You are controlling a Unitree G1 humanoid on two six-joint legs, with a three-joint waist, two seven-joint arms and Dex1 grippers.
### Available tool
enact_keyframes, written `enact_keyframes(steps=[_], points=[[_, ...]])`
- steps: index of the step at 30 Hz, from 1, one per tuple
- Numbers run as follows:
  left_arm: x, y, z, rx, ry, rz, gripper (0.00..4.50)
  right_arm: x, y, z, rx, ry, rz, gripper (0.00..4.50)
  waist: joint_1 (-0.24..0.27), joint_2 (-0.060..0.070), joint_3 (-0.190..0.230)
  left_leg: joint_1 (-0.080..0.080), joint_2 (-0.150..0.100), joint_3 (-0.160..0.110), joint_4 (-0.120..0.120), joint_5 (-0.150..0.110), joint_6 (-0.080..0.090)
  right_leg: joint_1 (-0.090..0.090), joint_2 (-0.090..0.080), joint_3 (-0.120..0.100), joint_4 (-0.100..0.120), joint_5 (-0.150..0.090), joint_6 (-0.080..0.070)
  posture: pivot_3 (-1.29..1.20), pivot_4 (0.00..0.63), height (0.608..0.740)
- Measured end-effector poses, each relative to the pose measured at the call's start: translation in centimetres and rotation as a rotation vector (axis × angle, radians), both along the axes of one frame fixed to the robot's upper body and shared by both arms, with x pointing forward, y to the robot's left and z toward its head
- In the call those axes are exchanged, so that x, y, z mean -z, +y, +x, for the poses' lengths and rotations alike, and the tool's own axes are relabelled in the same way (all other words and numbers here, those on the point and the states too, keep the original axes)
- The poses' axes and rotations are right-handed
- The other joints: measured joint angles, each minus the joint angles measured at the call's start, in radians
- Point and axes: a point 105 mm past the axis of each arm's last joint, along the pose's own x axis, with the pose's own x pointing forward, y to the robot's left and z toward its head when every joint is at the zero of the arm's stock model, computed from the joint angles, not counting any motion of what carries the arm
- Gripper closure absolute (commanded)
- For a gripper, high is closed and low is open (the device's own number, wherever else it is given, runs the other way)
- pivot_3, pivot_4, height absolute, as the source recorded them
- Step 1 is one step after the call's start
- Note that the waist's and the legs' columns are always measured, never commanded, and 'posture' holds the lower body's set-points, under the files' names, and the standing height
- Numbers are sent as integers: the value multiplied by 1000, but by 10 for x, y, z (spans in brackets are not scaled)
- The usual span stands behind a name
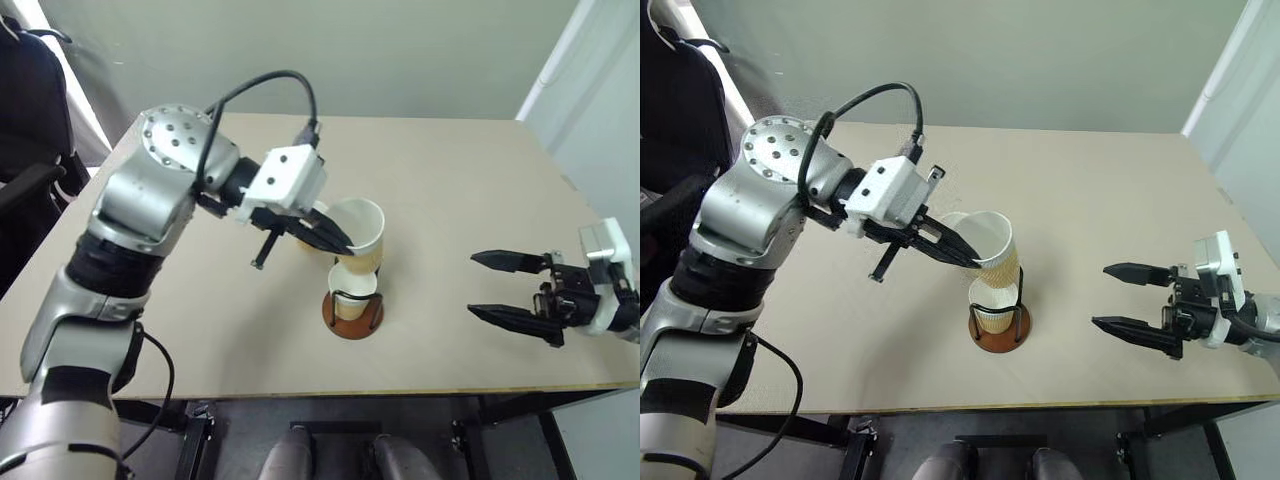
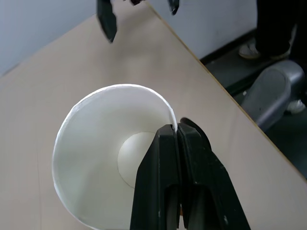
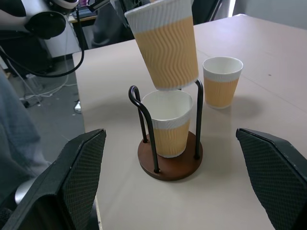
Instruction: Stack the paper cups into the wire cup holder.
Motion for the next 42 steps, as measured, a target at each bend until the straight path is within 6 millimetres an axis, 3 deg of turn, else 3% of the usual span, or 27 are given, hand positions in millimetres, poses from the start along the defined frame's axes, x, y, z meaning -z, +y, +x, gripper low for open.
enact_keyframes(steps=[10, 22, 25, 36, 38, 42], points=[[20, -1, -1, 49, 11, 88, 4469, 1, -1, -1, 50, -16, -9, 74, 0, 0, 0, 0, 0, 0, 1, 0, 1, 1, 0, 0, -1, 0, 2, 0, 150, 740], [28, -1, 3, 49, -4, 104, 4469, 2, -2, 0, 76, -19, -9, 74, 1, 0, 0, -1, -1, 0, 2, 0, 2, 1, 0, 0, -1, 0, 3, 0, 150, 740], [28, -1, 3, 49, -3, 105, 3829, 1, -2, 0, 78, -22, -10, 74, 1, 0, 0, -1, -1, 0, 2, 0, 2, 1, 0, 0, -2, 0, 3, 0, 150, 740], [31, -10, 13, 45, -49, 70, 47, 1, -3, 2, 87, -34, -11, 74, 3, 0, 0, -1, -1, 0, 3, -1, 3, 2, -1, 0, -2, 1, 4, 0, 150, 740], [23, -8, 23, -3, -74, 15, 4, 0, -3, 3, 86, -39, -13, 74, 2, 0, 0, -1, -1, 0, 3, -1, 3, 2, -1, 0, -2, 1, 4, 0, 150, 740], [9, 31, 53, -213, -101, -7, 4, -1, -3, 4, 87, -44, -19, 74, -3, 0, 0, 0, -1, 0, 2, -1, 3, 1, 0, 1, -2, 1, 4, 0, 150, 740]])
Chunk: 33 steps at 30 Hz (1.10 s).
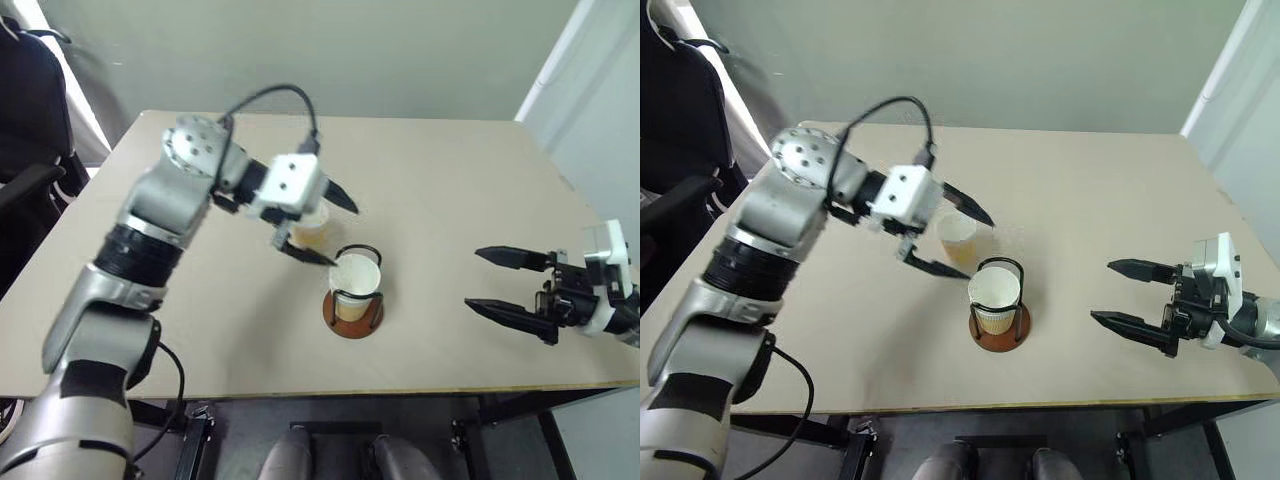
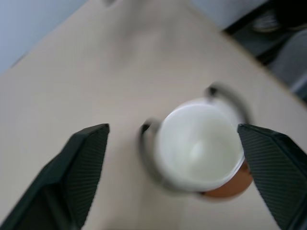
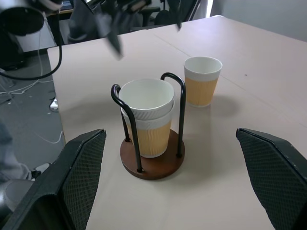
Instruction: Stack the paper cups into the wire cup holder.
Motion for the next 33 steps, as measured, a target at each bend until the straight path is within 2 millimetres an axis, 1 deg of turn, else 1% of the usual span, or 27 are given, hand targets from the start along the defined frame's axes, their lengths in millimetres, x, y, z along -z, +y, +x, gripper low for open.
enact_keyframes(steps=[2, 3, 4, 8, 12, 18, 20, 21, 22, 24, 29, 33], points=[[6, 26, 15, -107, -2, 19, 4, 1, -1, 1, 4, 3, -1, 74, -1, 0, 0, 0, 0, 0, -1, 0, 0, 0, 0, 0, 0, 0, 0, 0, 150, 740], [13, 38, 20, -150, 19, 20, 4, 1, -1, 1, 5, 5, -1, 74, 0, 0, 0, 0, 0, 0, -1, 0, 0, -1, 0, 0, 0, 0, 0, 0, 150, 740], [20, 43, 23, -169, 41, 21, 4, 1, -1, 1, 6, 5, -1, 74, 1, 0, 0, -1, 0, 0, 0, 0, 0, -1, 0, 0, -1, 0, 0, 0, 150, 740], [38, 41, 33, -184, 70, 10, 4, 2, 1, 3, -5, 7, -6, 74, 20, 0, 0, -6, -1, -2, 3, -1, 3, -1, 0, 0, -4, 2, 2, 0, 150, 740], [54, 33, 45, -208, 80, -4, 4, 3, 2, 3, -9, 11, -6, 74, 23, 0, 0, -12, -1, -2, 12, -5, 9, -3, -1, -1, -5, 3, 5, 0, 150, 740], [62, 21, 56, -217, 67, -6, 4, 5, 2, 2, -6, 18, -7, 74, 22, 0, 0, -14, -3, 0, 15, -6, 11, -3, -2, 0, -9, 5, 8, 0, 150, 740], [68, 17, 60, -228, 59, -3, 4, 5, 3, 2, -5, 18, -9, 74, 23, 0, 0, -14, -3, 0, 15, -6, 11, -2, -3, 0, -9, 6, 9, 0, 150, 740], [73, 16, 62, -232, 55, 9, 270, 5, 4, 1, -5, 16, -11, 74, 23, 0, 0, -14, -3, 0, 15, -6, 11, -2, -3, 0, -9, 6, 9, 0, 150, 740], [76, 15, 62, -233, 52, 19, 372, 6, 4, 1, -6, 16, -12, 74, 22, 0, 0, -14, -3, 0, 15, -6, 11, -2, -3, 0, -9, 6, 9, 0, 150, 740], [80, 15, 64, -239, 43, 28, 978, 6, 4, 1, -2, 19, -13, 74, 22, 0, 0, -14, -3, 1, 15, -6, 11, -2, -3, 0, -10, 6, 9, 0, 150, 740], [79, 19, 72, -277, 11, 44, 2835, 6, 3, 1, 11, 21, -11, 74, 22, 0, 0, -14, -3, 1, 15, -6, 11, -2, -3, 0, -10, 6, 10, 0, 150, 740], [82, 22, 75, -296, -6, 49, 4397, 6, 4, 0, 11, 20, -9, 74, 22, 0, 0, -14, -3, 1, 15, -6, 12, -2, -3, 0, -11, 7, 12, 0, 150, 740]])
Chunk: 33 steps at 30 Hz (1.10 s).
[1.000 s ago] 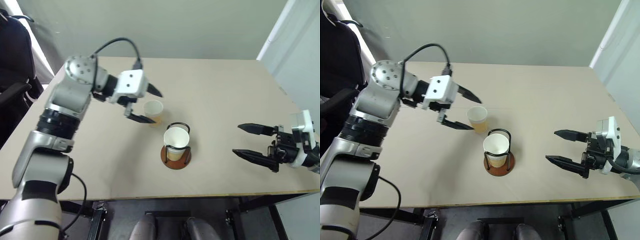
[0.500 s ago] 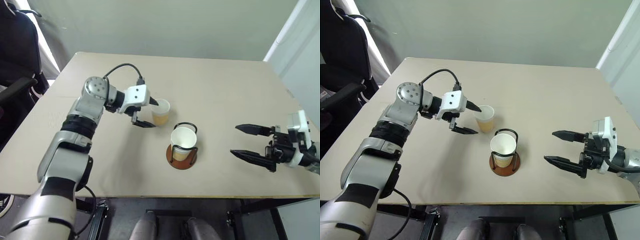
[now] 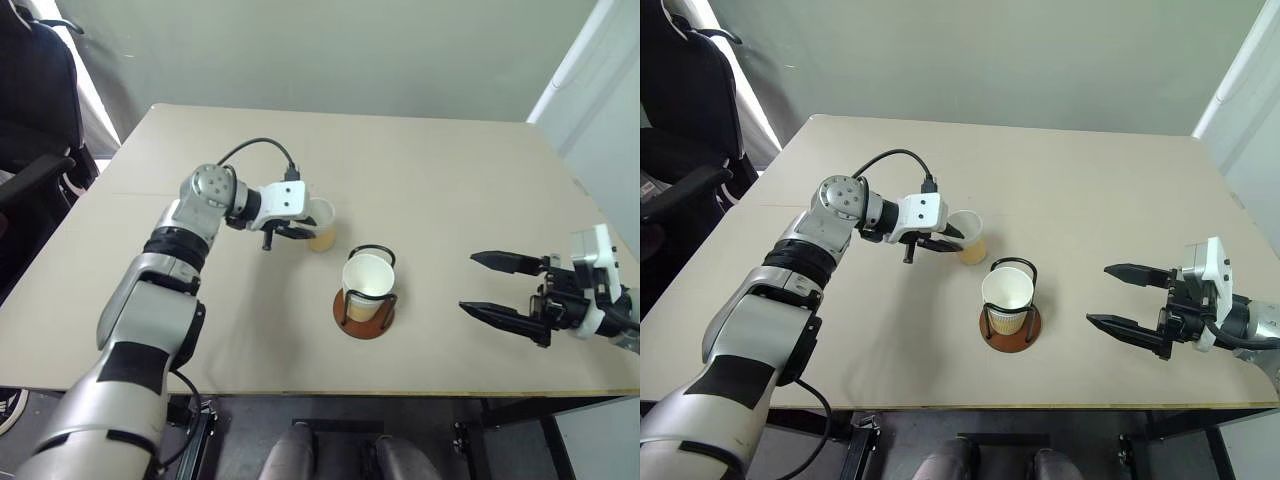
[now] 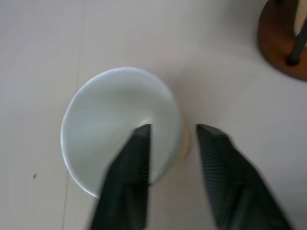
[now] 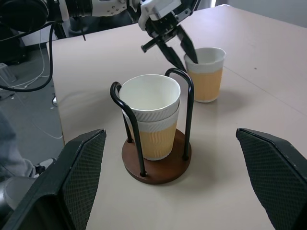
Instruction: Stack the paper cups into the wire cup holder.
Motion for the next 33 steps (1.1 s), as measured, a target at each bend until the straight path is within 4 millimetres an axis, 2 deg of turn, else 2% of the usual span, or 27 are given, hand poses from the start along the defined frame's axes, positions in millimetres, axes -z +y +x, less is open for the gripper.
enact_keyframes(steps=[7, 10, 12, 15, 17, 18, 20, 21, 23, 27, 30, 33], points=[[-7, 1, -3, 29, 6, -11, 4474, -1, 0, 1, 4, -3, 0, 74, 0, 0, 0, -1, 0, 0, 1, 0, 0, 0, 0, 0, -1, 1, 1, 0, 150, 740], [-23, -3, -10, 90, 29, -66, 4474, -1, 0, 1, 6, -4, 0, 74, 0, 0, 0, -1, -1, 0, 1, 0, 1, 0, 0, 0, -1, 1, 2, 0, 150, 740], [-41, -8, -19, 141, 66, -122, 4474, -1, -1, 1, 7, -3, -1, 74, 0, 0, 0, -2, -1, 0, 1, 0, 1, -1, 0, 0, -1, 1, 2, 0, 150, 740], [-101, -26, -51, 287, 79, -258, 4474, -2, -2, 2, 4, -5, -7, 74, -1, -1, 1, -8, -1, 2, 3, 6, -8, -6, 0, 1, -1, 2, 3, 0, 150, 740], [-135, -36, -85, 403, 104, -302, 4474, -3, -2, 2, 2, -7, -8, 74, -3, -1, 1, -9, 0, 3, 3, 6, -8, -7, 0, 1, -2, 2, 3, 0, 150, 740], [-148, -43, -102, 472, 108, -300, 4474, -3, -2, 3, 2, -8, -8, 74, -2, -1, 1, -8, 0, 4, 3, 6, -8, -6, 0, 2, -2, 1, 4, 0, 150, 740], [-160, -55, -131, 584, 108, -242, 4474, -4, -1, 3, 1, -12, -8, 74, 1, 1, 0, -6, -1, 4, 3, 5, -7, -5, -2, 2, -3, 1, 4, 0, 150, 740], [-156, -60, -141, 622, 125, -194, 4474, -5, -1, 3, -2, -16, -8, 74, 2, 3, -1, -4, -1, 4, 3, 5, -7, -3, -2, 3, -3, 1, 5, 0, 150, 740], [-140, -65, -145, 643, 184, -131, 4474, -4, 0, 3, -3, -16, -9, 74, 3, 5, 0, 2, -1, 4, 2, 0, 1, 2, -2, 3, -2, 0, 4, 0, 150, 740], [-110, -68, -135, 627, 212, -11, 4474, -2, -1, 2, -1, -8, -10, 74, 0, 6, 0, 3, 0, 3, 1, 2, 3, 1, -2, 2, 1, 3, 0, 0, 150, 740], [-98, -69, -123, 611, 167, 53, 4474, 0, -1, 1, 4, 1, -11, 74, -2, 6, 0, 3, 0, 3, 2, 5, 4, 2, -2, 2, 1, 4, 0, 0, 150, 740], [-94, -72, -120, 626, 146, 64, 4474, 2, -1, 0, 10, 5, -12, 74, -4, 6, 0, 3, 0, 4, 2, 5, 4, 1, -2, 3, 1, 4, 0, 0, 150, 740]])
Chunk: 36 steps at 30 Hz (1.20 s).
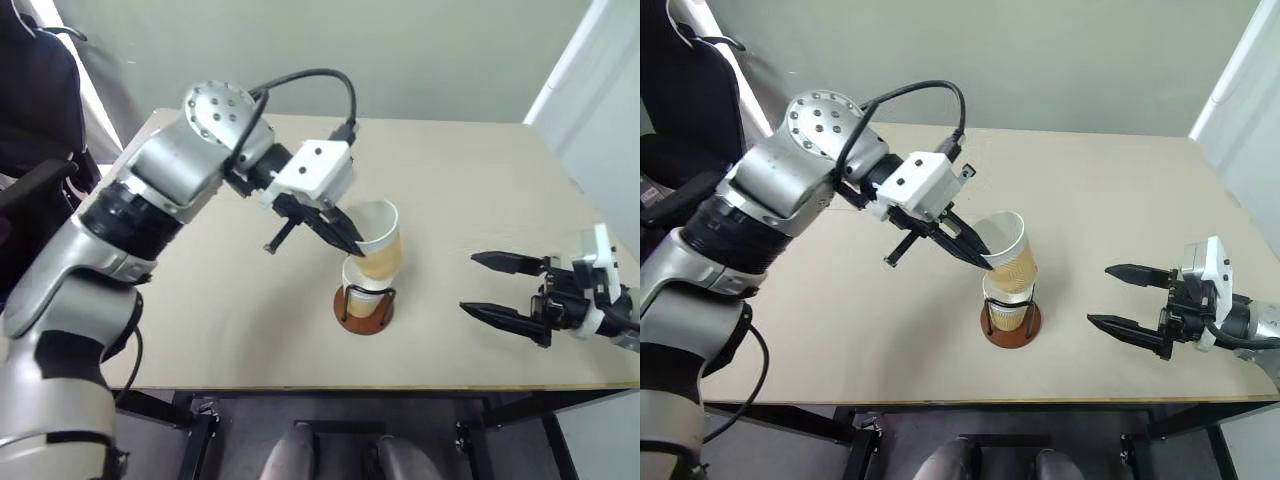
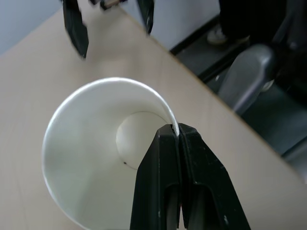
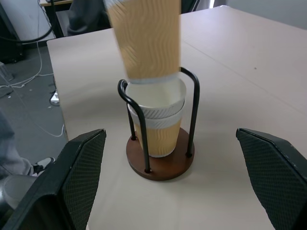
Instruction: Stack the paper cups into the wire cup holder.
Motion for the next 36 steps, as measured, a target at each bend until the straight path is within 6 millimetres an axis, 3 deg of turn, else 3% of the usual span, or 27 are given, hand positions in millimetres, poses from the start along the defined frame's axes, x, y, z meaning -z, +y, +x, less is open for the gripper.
enact_keyframes(steps=[19, 23, 33, 36], points=[[17, 4, 2, 20, -25, 82, 4474, -4, -1, -1, 24, -24, -4, 74, 0, 0, 0, -3, 0, 0, -2, -4, 0, -2, 0, 0, -3, 0, 1, 0, 150, 740], [22, 5, 3, 18, -24, 90, 3613, -2, -1, -2, 30, -18, -1, 74, -1, 0, 0, -3, 0, 0, -2, -4, 0, -2, 0, 0, -2, 0, 1, 0, 150, 740], [23, 1, 5, 35, -52, 91, 94, -1, -1, -2, 31, -13, 0, 74, 0, 0, 0, -3, 0, 0, -2, -4, 0, -2, 0, 0, -3, 0, 1, 0, 150, 740], [19, -1, 5, 38, -58, 45, 41, -2, -1, -2, 25, -20, 0, 74, 0, 0, 0, -3, 0, 0, -1, -4, 0, -1, 0, 0, -3, 0, 1, 0, 150, 740]])
